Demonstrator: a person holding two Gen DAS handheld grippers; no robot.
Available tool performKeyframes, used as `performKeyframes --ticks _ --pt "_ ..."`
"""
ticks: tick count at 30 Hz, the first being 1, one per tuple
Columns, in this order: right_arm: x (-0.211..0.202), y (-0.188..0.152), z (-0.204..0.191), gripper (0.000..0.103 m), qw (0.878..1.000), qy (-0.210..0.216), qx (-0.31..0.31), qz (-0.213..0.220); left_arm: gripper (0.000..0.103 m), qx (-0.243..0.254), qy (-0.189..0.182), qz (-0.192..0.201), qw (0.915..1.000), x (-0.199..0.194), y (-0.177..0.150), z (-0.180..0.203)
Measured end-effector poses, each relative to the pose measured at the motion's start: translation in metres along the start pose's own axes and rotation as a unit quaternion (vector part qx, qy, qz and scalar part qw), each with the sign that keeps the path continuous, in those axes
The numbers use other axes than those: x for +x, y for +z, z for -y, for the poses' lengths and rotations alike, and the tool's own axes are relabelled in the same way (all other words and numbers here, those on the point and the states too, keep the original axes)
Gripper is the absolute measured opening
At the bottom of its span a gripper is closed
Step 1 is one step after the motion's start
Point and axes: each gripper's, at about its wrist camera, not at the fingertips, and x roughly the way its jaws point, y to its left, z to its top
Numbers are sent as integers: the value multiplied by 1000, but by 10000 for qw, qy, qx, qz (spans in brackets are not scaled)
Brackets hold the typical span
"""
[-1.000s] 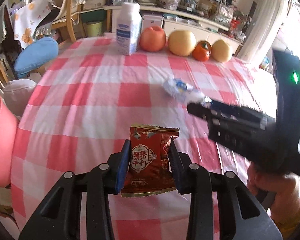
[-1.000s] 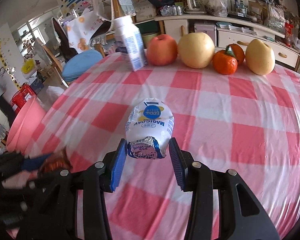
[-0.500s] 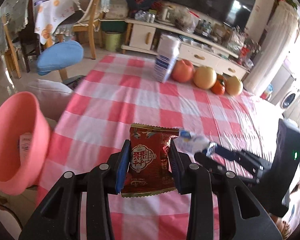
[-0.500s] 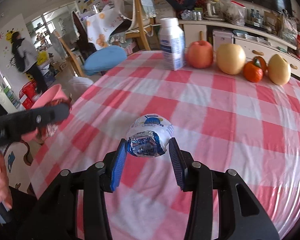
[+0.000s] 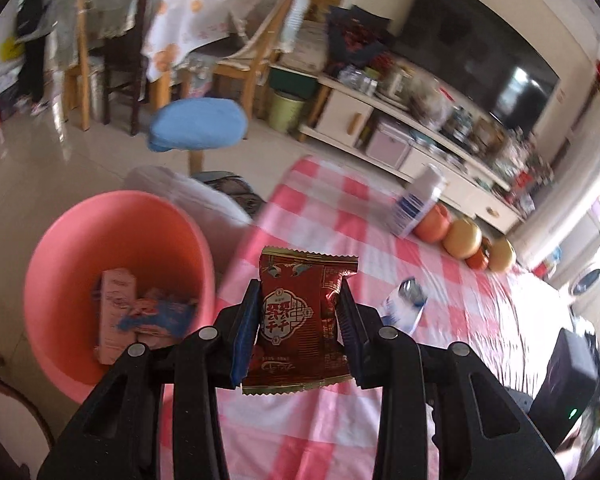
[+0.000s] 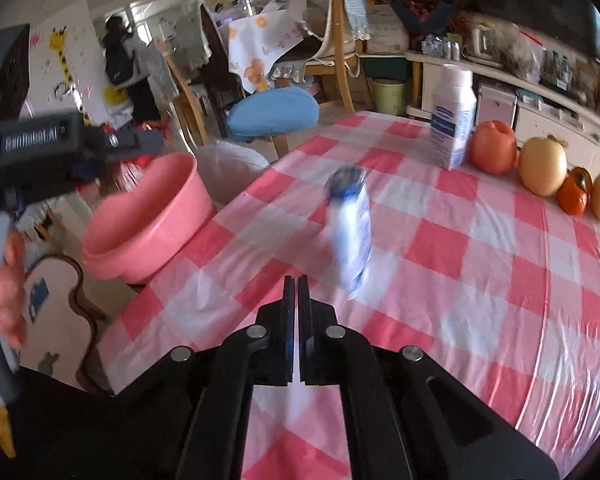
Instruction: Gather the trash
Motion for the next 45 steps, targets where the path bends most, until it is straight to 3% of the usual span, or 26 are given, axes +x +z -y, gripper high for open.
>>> performKeyframes --ticks 2,4,6,7,10,13,16,18,29,31,32,33,35,42,45 --pt "8 -4 -1 3 9999 -78 -5 -100 39 -193 54 27 9998 -1 5 -16" --pt "13 -10 -1 12 9997 -193 -35 -173 39 -301 104 83 9995 -4 8 -29" --pt "18 -16 2 46 9994 -258 -6 -231 39 -359 122 119 9992 -7 9 -36" --pt "19 -18 3 52 9991 -358 7 -217 39 -401 128 141 9990 -8 11 -40" --pt "27 -17 12 55 9985 -479 124 -236 39 -455 119 184 9987 -12 13 -45" --pt "37 -5 17 70 9982 -549 145 -182 39 -456 117 189 9987 -11 14 -48" --pt "49 11 16 74 9990 -396 119 -166 39 -460 148 162 9987 -9 14 -50" --pt "60 22 12 82 9991 -393 58 -140 39 -478 181 145 9986 -8 15 -54" --pt "127 52 -3 83 9963 -611 -257 -545 39 -628 391 73 9972 0 21 -75" --pt "135 51 -3 78 9947 -736 -324 -634 39 -659 426 60 9969 1 22 -79" --pt "138 50 -3 70 9941 -764 -356 -689 39 -674 439 55 9967 1 22 -81" --pt "139 49 -4 63 9937 -800 -404 -671 39 -690 461 49 9965 1 23 -84" --pt "137 49 -5 60 9939 -781 -458 -633 39 -729 490 41 9961 2 23 -89" --pt "129 41 -9 59 9949 -809 -413 -434 39 -872 557 48 9946 2 24 -98" --pt "108 46 -17 59 9972 -658 -322 -128 39 -918 569 54 9941 1 24 -101"
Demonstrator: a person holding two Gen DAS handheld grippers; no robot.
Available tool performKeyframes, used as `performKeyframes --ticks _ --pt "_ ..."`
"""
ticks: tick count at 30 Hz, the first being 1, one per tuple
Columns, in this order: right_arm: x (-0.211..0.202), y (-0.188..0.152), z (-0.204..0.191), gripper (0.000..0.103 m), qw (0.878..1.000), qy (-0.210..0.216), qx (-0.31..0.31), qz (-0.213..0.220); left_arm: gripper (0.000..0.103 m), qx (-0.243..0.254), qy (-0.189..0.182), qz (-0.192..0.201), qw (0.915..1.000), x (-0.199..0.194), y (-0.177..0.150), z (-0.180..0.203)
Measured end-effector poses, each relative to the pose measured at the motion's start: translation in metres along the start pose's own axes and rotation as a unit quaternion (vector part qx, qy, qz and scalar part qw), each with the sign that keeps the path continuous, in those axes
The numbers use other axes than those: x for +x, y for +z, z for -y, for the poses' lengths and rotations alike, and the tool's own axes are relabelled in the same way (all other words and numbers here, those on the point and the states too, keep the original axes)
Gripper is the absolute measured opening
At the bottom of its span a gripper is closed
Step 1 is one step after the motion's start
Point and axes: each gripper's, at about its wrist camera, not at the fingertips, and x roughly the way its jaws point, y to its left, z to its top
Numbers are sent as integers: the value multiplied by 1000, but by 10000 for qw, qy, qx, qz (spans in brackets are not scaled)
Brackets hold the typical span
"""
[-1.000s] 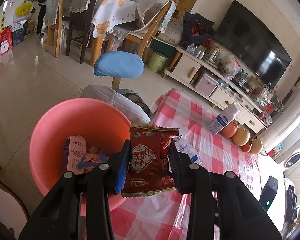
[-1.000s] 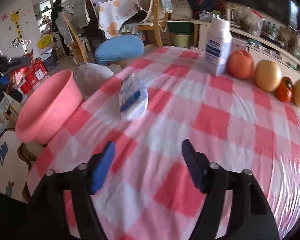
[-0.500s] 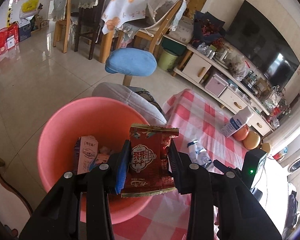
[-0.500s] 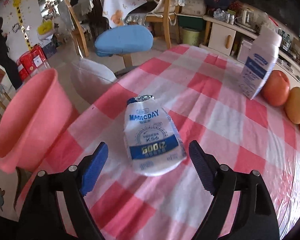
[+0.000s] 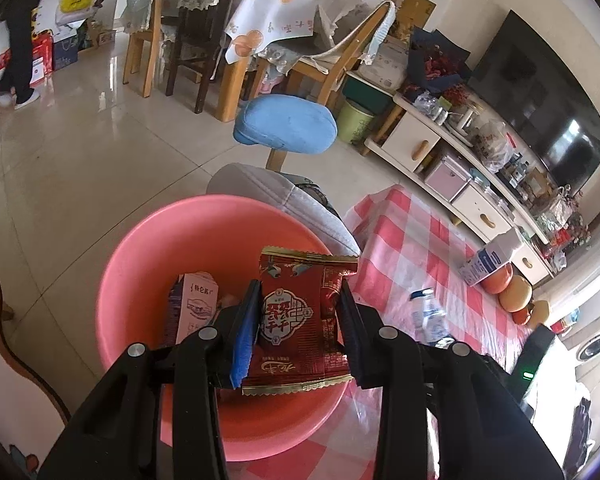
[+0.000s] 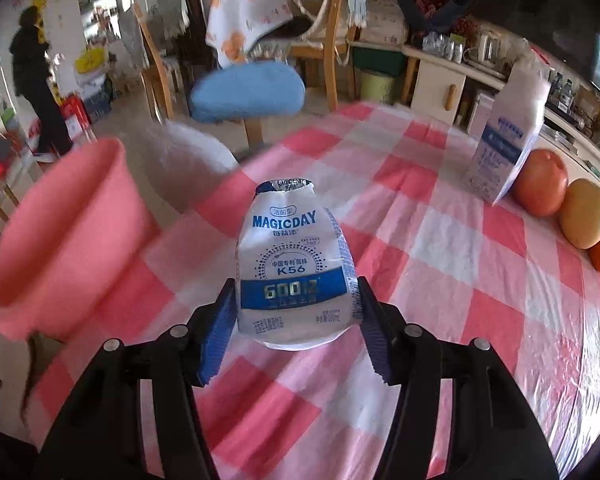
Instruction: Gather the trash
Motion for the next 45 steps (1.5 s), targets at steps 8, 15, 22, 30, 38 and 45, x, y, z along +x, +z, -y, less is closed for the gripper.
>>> performKeyframes --ticks 8,15,22,30,38,45 --pt "-58 33 -61 59 9950 667 -417 611 39 -353 99 34 9993 1 5 -21" --pt "-48 48 -133 71 9881 1037 -1063 388 41 -976 211 39 9950 9 14 -56" --pt "-58 29 -129 85 9902 858 -939 584 80 -866 287 368 9952 -2 19 -57" --pt "-93 -6 -74 89 9960 296 -355 759 94 -184 230 756 9967 -26 17 -13" --pt "-135 -39 -30 90 9949 -246 -98 970 95 540 251 1227 9907 -50 4 45" --pt "-182 -57 10 91 9900 -587 219 1264 96 1296 -119 1543 9794 -70 -20 111"
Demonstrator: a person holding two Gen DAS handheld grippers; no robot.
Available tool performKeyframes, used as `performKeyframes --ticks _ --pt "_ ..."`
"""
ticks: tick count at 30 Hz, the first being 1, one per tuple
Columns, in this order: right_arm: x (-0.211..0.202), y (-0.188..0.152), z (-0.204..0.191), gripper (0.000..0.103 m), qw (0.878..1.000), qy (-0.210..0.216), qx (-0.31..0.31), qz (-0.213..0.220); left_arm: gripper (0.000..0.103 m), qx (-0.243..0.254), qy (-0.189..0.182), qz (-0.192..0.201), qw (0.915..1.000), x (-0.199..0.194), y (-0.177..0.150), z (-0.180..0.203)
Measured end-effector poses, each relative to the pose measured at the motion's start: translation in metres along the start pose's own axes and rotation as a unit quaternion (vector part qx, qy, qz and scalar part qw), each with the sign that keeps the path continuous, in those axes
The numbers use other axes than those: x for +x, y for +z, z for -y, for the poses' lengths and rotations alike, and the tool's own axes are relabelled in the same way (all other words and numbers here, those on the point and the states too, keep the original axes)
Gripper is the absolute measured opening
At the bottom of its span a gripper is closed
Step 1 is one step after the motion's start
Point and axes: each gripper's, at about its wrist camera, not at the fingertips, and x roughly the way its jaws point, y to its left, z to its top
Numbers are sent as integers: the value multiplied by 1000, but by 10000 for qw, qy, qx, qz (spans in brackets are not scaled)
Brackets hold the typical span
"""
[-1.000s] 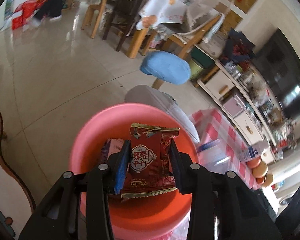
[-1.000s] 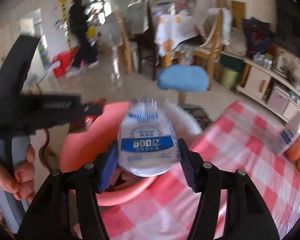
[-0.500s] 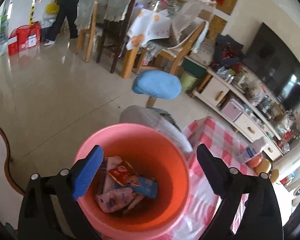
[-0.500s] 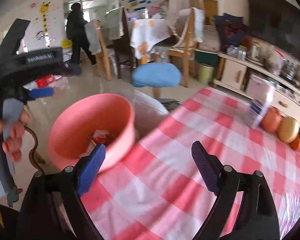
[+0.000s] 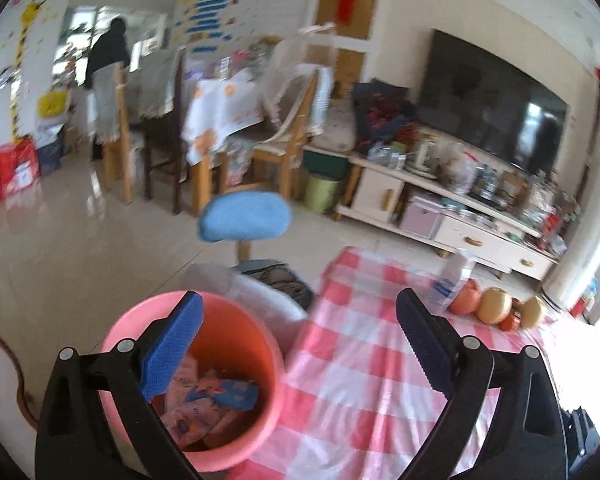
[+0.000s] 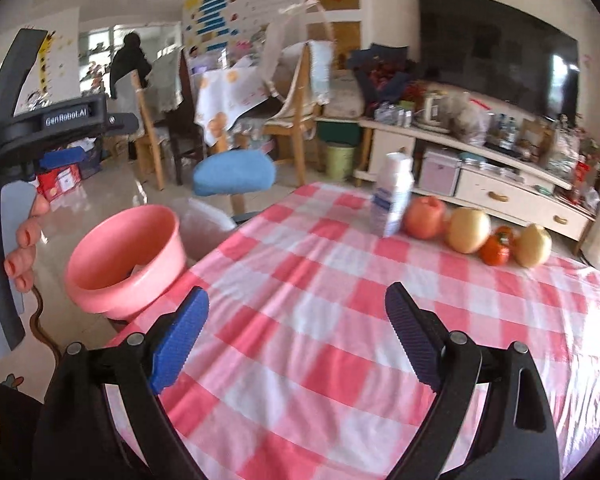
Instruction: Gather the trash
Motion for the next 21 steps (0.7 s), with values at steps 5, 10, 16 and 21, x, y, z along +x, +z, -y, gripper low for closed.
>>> performKeyframes --ticks 5,10,16,21 --pt "-25 -5 37 91 9991 -207 318 181 96 343 -446 23 9984 -8 -4 50" --pt "-45 -9 71 91 9965 -499 538 398 96 470 -880 -94 9950 -9 -13 91" --pt "-62 -16 108 92 9918 -901 684 593 96 783 -1012 -43 9918 -14 -27 134" --pt "-73 -22 135 96 9864 -1225 806 738 96 993 -1110 -14 9888 -17 -38 169"
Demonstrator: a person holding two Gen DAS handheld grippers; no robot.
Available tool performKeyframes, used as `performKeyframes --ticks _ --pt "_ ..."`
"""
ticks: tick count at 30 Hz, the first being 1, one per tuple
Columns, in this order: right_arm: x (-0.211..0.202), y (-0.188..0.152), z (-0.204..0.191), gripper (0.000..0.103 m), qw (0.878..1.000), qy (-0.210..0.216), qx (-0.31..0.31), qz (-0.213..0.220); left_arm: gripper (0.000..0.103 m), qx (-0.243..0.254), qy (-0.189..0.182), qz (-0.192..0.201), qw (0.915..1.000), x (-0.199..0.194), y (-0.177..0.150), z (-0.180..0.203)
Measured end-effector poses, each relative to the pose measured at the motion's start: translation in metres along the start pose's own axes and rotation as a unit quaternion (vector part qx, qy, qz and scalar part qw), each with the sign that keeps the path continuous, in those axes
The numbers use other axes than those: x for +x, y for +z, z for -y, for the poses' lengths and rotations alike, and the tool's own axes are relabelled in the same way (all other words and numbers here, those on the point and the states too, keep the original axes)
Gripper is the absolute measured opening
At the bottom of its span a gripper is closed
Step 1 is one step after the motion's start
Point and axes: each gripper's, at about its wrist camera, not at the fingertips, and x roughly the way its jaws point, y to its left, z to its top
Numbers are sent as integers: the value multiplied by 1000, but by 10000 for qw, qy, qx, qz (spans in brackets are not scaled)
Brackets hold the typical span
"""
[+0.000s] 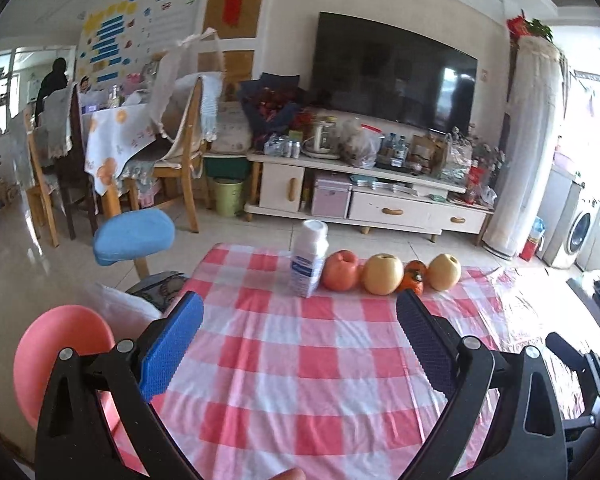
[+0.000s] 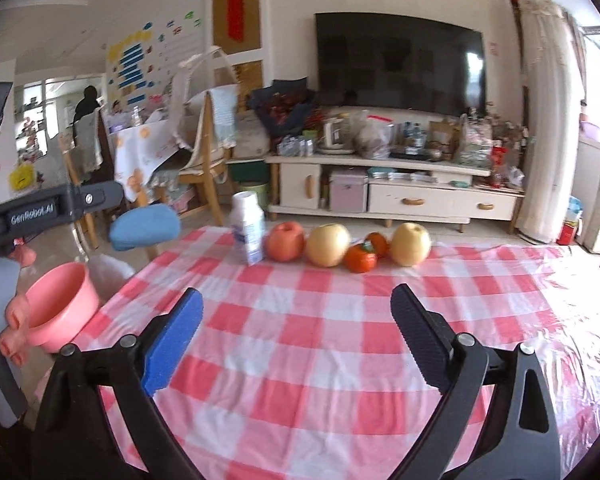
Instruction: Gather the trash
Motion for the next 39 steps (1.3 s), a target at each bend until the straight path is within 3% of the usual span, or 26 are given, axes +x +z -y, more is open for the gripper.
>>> performKeyframes --ticks 18,39 --pt "-1 -17 59 96 9977 -675 71 48 96 285 -83 -173 9994 21 -14 71" --pt "10 -22 64 96 9977 -672 21 -50 96 500 -10 -216 9985 23 -20 86"
